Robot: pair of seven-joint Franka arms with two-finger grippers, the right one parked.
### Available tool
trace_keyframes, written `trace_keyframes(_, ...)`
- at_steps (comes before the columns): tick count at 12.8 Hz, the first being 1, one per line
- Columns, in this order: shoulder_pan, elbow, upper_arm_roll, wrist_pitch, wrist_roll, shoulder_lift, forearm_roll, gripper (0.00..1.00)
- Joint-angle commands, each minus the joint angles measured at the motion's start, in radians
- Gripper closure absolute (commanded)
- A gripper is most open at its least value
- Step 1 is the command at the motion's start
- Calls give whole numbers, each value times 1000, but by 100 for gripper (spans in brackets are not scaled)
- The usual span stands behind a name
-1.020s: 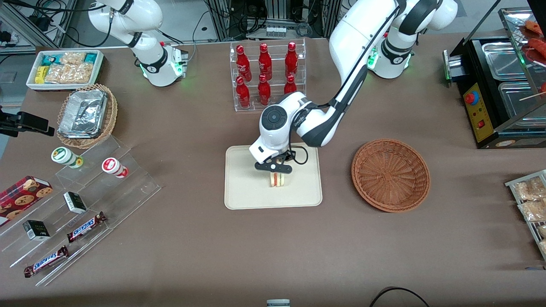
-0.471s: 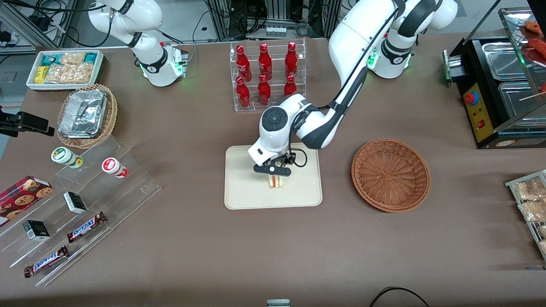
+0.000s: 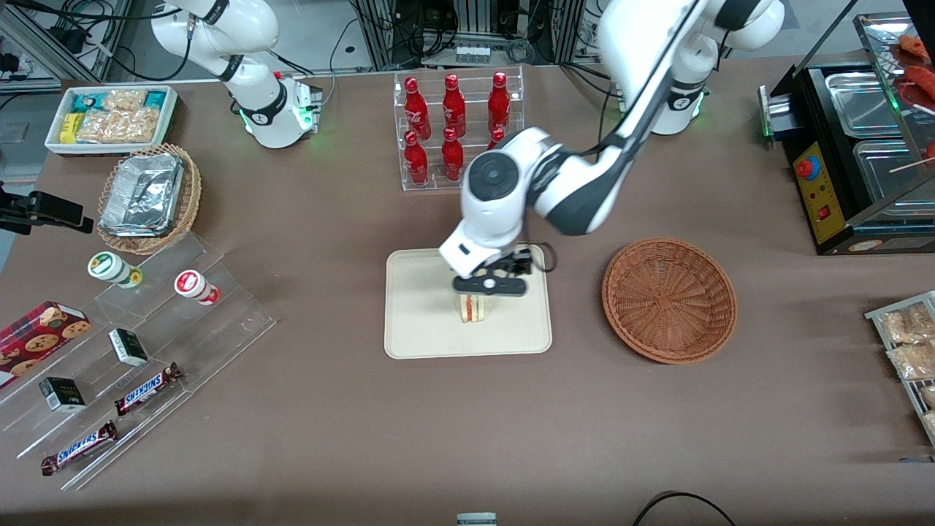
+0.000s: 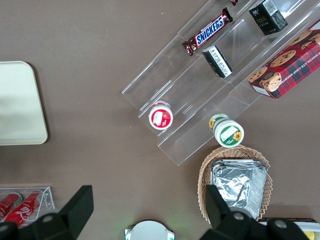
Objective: Place sandwich from basket to tray
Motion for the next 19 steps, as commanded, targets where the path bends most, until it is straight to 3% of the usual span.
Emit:
trace_keyframes(1, 81, -36, -2, -86, 7, -123, -6, 0)
trace_keyframes(5, 241, -131, -1, -195, 103, -320, 2, 0)
trace_keyframes(9, 427, -265, -1, -246, 365, -515, -4, 0)
trace_keyframes(17, 660, -162, -1, -393, 744, -557, -12, 0)
trace_keyframes(19, 700, -127, -1, -395, 812, -536, -95, 0)
